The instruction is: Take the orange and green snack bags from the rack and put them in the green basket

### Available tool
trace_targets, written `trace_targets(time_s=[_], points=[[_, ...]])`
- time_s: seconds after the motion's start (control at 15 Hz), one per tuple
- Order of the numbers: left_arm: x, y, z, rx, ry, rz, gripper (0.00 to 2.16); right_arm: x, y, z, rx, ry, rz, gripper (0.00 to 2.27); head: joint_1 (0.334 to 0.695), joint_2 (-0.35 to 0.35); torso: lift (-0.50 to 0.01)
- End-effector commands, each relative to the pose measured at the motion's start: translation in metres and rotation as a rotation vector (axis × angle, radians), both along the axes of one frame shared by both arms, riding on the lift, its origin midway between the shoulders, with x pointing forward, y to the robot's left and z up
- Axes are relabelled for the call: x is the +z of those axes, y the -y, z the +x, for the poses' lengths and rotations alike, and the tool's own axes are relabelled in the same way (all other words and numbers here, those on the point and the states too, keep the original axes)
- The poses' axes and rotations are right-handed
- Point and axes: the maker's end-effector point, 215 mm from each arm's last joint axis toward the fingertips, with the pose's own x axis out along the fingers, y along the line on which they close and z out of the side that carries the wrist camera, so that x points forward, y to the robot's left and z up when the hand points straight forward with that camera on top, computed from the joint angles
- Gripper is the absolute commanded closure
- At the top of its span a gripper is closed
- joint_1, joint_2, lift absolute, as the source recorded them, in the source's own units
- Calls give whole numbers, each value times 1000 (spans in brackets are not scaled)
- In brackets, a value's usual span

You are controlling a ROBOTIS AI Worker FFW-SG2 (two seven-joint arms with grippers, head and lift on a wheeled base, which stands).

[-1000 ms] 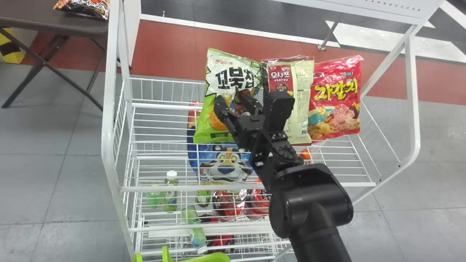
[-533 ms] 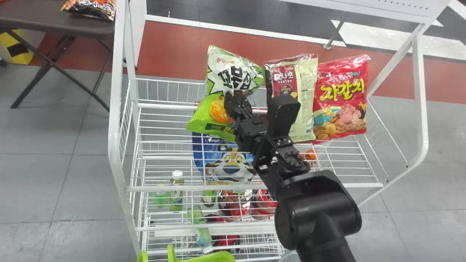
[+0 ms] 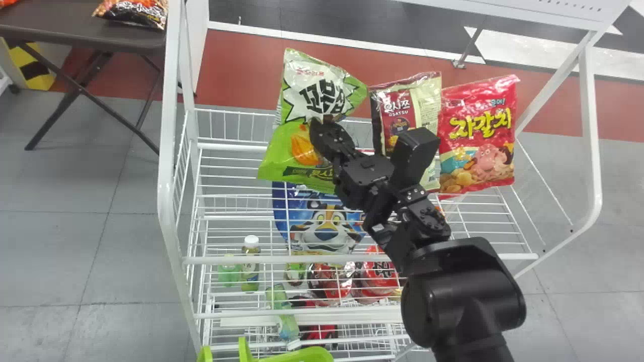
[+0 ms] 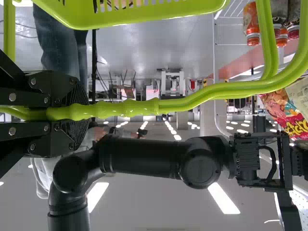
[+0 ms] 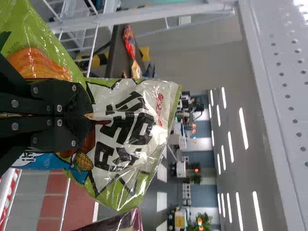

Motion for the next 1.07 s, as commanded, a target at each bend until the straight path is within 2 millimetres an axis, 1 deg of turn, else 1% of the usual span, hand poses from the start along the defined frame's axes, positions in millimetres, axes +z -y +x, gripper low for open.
trace_targets(time_s=[0.0,0.07,0.13,0.27,0.33,0.47,0.53,0.6,0.73,0.8,0.87,0.93,1.0], points=[[0,1,-1,-1,-1,-1,2148,1,-5,-7,46,-23,11,2236,695,-216,0],[1,1,-1,-1,0,-2,2148,3,-10,-14,71,-31,15,2236,695,-210,0],[2,0,-1,0,1,-4,2148,9,-16,-24,94,-24,23,2236,695,-206,0],[2,1,-2,-1,1,-5,2148,20,-26,-51,146,-31,30,2236,695,-194,0],[3,1,-1,-1,6,-5,2148,25,-25,-66,155,-42,34,2236,695,-191,0],[3,1,-1,-1,7,-6,2148,30,-24,-96,175,-72,38,2236,695,-190,0],[3,2,-1,-1,10,-6,2148,29,-22,-112,180,-90,35,2240,695,-194,0],[3,2,-1,-1,10,-6,2148,28,-19,-123,181,-106,36,2240,695,-206,0],[3,3,1,0,16,-5,2148,14,-14,-150,195,-182,18,2240,695,-226,0],[3,3,1,1,17,-5,2148,5,-11,-167,210,-225,17,2240,695,-236,0],[4,5,3,4,26,-9,2148,-2,-8,-180,222,-267,17,2240,695,-259,0],[4,5,3,4,28,-9,2148,-9,-4,-192,230,-305,30,2240,695,-270,0],[4,6,4,4,27,-8,2148,-13,-1,-203,242,-332,72,2240,695,-286,0]])
